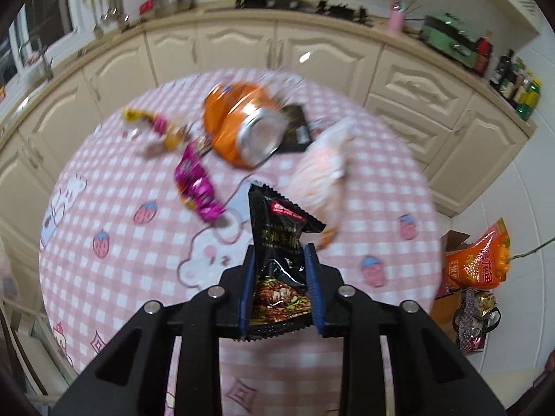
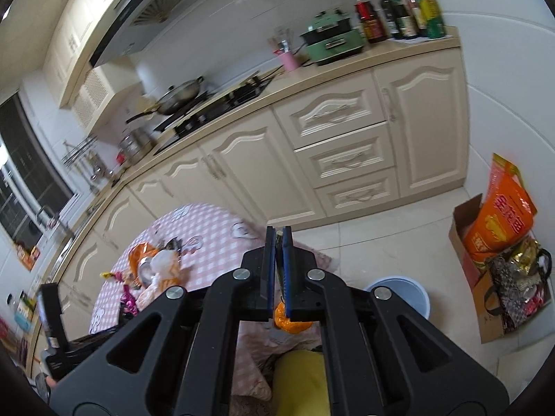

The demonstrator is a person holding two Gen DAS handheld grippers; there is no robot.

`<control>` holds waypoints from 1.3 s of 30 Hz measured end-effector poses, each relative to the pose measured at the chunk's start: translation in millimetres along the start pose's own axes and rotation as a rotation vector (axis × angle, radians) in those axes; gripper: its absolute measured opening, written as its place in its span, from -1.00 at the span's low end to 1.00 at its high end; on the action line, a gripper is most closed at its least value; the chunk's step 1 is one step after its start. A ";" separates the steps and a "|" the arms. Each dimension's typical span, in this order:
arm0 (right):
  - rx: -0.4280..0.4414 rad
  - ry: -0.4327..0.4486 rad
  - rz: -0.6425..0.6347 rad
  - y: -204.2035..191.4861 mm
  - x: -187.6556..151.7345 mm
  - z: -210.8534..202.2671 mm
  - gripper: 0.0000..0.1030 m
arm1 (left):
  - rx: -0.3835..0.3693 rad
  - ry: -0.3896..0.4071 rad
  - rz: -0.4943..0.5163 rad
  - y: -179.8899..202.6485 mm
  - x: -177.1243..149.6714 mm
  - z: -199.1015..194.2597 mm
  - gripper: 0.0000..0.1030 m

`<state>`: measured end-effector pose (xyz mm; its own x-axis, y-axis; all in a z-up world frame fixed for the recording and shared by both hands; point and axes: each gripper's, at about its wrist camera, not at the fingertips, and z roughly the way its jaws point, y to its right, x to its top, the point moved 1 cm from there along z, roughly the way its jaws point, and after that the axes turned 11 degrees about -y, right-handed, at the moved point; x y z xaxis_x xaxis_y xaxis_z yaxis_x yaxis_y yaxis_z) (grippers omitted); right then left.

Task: Collect trash
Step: 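Carry both items to the blue bucket and open both tools over it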

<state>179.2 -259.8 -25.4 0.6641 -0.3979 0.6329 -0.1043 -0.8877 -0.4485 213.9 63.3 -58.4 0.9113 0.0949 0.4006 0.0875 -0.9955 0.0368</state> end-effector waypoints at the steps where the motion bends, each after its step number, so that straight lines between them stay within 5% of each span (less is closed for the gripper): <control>1: -0.007 0.006 0.010 6.2 -0.2 -3.2 -0.92 | -0.004 0.015 0.013 7.8 0.2 -5.1 -0.48; 9: -0.084 0.044 0.071 47.0 0.9 -26.4 -0.92 | -0.099 0.057 0.175 95.5 9.7 -18.0 -0.48; 20: -0.206 0.065 0.177 111.5 -3.6 -49.3 -0.92 | -0.206 -0.037 0.426 231.4 -6.5 11.4 -0.48; 29: -0.248 0.018 0.291 158.8 -17.0 -35.0 -0.92 | -0.232 -0.101 0.582 298.1 -24.3 34.3 -0.47; 32: -0.258 -0.005 0.319 169.8 -20.0 -28.4 -0.92 | -0.252 -0.128 0.642 313.7 -24.6 47.3 -0.21; 34: -0.272 -0.019 0.323 173.8 -22.2 -24.9 -0.92 | -0.223 -0.149 0.629 316.3 -19.8 59.4 0.19; 39: -0.277 -0.065 0.330 175.4 -23.2 -6.9 -0.92 | -0.181 -0.126 0.597 303.0 -10.9 65.7 0.19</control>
<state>140.4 -407.8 -114.4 0.6061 -0.6630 0.4393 -0.5077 -0.7477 -0.4280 256.9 -239.3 -111.8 0.8235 -0.4881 0.2892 -0.5097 -0.8604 -0.0008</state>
